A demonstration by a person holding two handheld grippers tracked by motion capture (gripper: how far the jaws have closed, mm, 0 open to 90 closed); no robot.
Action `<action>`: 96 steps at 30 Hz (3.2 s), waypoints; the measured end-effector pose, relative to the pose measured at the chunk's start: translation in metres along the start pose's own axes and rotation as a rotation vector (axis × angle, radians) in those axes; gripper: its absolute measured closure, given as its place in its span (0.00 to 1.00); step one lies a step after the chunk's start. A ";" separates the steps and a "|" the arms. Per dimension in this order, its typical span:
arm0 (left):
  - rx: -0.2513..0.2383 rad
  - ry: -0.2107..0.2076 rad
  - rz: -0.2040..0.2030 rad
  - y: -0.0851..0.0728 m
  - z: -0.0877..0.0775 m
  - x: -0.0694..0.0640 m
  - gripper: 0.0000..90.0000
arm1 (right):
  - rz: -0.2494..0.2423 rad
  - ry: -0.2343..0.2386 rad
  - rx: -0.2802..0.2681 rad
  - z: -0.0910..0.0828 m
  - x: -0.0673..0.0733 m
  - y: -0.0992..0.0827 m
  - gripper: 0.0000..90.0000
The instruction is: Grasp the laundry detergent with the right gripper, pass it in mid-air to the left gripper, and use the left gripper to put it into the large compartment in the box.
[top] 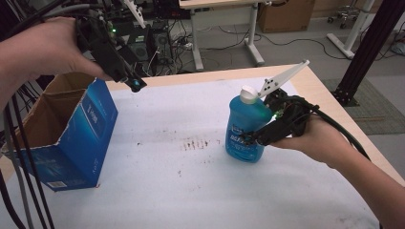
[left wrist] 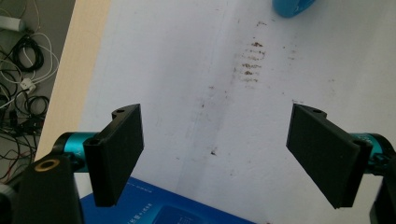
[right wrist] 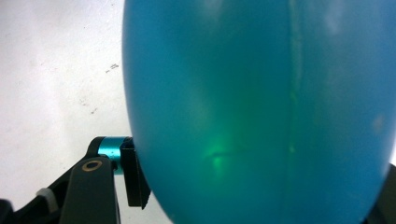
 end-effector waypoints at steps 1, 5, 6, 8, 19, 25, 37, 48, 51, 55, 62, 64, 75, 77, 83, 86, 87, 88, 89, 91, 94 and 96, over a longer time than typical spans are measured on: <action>-0.003 0.000 -0.004 0.000 0.000 0.000 0.21 | 0.000 -0.004 0.000 0.000 0.000 0.000 0.37; -0.004 0.002 -0.005 0.000 0.000 0.000 0.21 | 0.001 -0.003 -0.001 0.000 -0.001 -0.001 0.39; -0.004 0.002 -0.005 0.000 0.000 0.000 0.21 | 0.001 -0.003 -0.001 0.000 -0.001 -0.001 0.39; 0.000 0.001 0.000 0.000 -0.001 0.000 0.21 | 0.001 -0.006 -0.003 0.000 -0.001 -0.001 0.39; 0.001 0.002 -0.002 -0.001 -0.001 0.000 0.21 | 0.007 -0.013 0.000 0.002 -0.001 -0.005 0.44; -0.002 0.000 -0.007 -0.001 -0.001 0.000 0.21 | 0.004 -0.014 -0.009 0.002 -0.002 -0.005 0.46; -0.002 0.000 0.001 0.000 0.000 -0.001 0.21 | 0.000 -0.011 -0.012 0.002 -0.002 -0.005 0.49; -0.027 -0.030 0.014 0.005 -0.004 -0.005 0.21 | -0.053 0.056 -0.012 -0.002 -0.002 0.010 0.50; -0.046 -0.051 0.033 0.010 -0.007 -0.009 0.21 | -0.078 0.088 -0.019 -0.006 -0.001 0.024 0.50; -0.081 -0.088 0.063 0.020 -0.014 -0.014 0.21 | -0.116 0.141 -0.025 -0.014 0.001 0.048 0.50; -0.138 -0.143 0.093 0.037 -0.024 -0.021 0.21 | -0.193 0.214 -0.022 -0.017 0.008 0.086 0.50; -0.145 -0.146 0.098 0.041 -0.026 -0.022 0.21 | -0.216 0.231 -0.020 -0.017 0.010 0.094 0.50; -0.157 -0.187 0.121 0.056 -0.030 -0.026 0.21 | -0.295 0.306 0.001 -0.011 0.025 0.130 0.50; -0.160 -0.198 0.127 0.059 -0.030 -0.028 0.21 | -0.317 0.312 0.009 -0.008 0.029 0.136 0.50; -0.130 -0.222 0.174 0.064 -0.025 -0.037 0.21 | -0.330 0.346 0.028 -0.002 0.035 0.144 0.50; -0.120 -0.221 0.190 0.067 -0.023 -0.040 0.21 | -0.338 0.351 0.037 0.000 0.037 0.147 0.50; -0.111 -0.222 0.198 0.069 -0.022 -0.041 0.21 | -0.340 0.356 0.041 0.001 0.038 0.148 0.50; -0.105 -0.219 0.205 0.069 -0.021 -0.041 0.21 | -0.345 0.359 0.051 0.002 0.040 0.150 0.50; -0.102 -0.216 0.208 0.071 -0.020 -0.041 0.21 | -0.346 0.361 0.051 0.003 0.041 0.151 0.50; -0.091 -0.217 0.218 0.072 -0.017 -0.043 0.21 | -0.350 0.371 0.055 0.005 0.044 0.155 0.50; -0.067 -0.219 0.238 0.072 -0.014 -0.047 0.21 | -0.359 0.382 0.063 0.008 0.048 0.160 0.50; -0.051 -0.209 0.246 0.071 -0.013 -0.048 0.21 | -0.360 0.393 0.070 0.011 0.051 0.162 0.50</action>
Point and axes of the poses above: each handheld gripper's, and its own axes: z roughly forward along the jaws, y roughly out of its top, x roughly to its left, the point moved 5 cm from there along z, roughly forward along the jaws, and after that the axes turned 7 degrees about -x, right-handed, at the moved point
